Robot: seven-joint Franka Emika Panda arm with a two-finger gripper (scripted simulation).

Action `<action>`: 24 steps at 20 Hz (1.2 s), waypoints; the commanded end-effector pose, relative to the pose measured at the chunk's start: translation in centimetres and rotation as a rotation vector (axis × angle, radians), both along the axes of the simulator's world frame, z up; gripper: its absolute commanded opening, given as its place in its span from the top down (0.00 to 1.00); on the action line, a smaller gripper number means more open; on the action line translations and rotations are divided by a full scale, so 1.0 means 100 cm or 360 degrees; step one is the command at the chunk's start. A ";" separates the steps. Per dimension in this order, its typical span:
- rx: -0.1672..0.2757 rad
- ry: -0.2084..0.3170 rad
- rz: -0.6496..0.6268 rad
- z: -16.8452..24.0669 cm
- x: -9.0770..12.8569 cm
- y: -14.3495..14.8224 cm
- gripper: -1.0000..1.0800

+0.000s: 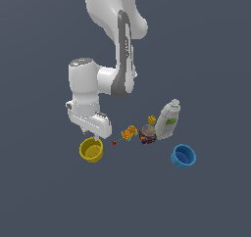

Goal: Pick up a designated object from a clutter of objects.

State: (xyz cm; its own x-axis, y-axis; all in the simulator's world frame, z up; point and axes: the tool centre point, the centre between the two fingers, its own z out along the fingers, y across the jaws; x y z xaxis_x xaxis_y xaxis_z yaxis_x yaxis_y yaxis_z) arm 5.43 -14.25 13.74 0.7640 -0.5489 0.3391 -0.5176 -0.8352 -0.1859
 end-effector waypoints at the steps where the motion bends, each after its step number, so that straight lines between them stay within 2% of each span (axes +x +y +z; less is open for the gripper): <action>1: -0.0002 -0.0032 -0.0064 -0.011 -0.003 -0.011 0.38; 11: -0.0008 -0.0102 -0.0213 -0.036 -0.015 -0.035 0.38; 24: -0.0009 -0.0108 -0.0230 -0.048 -0.012 -0.039 0.38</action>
State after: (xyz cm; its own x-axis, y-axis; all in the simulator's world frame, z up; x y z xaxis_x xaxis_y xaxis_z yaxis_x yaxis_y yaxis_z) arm 4.13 -18.12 9.26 0.6528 -0.6488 0.3910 -0.6182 -0.7546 -0.2201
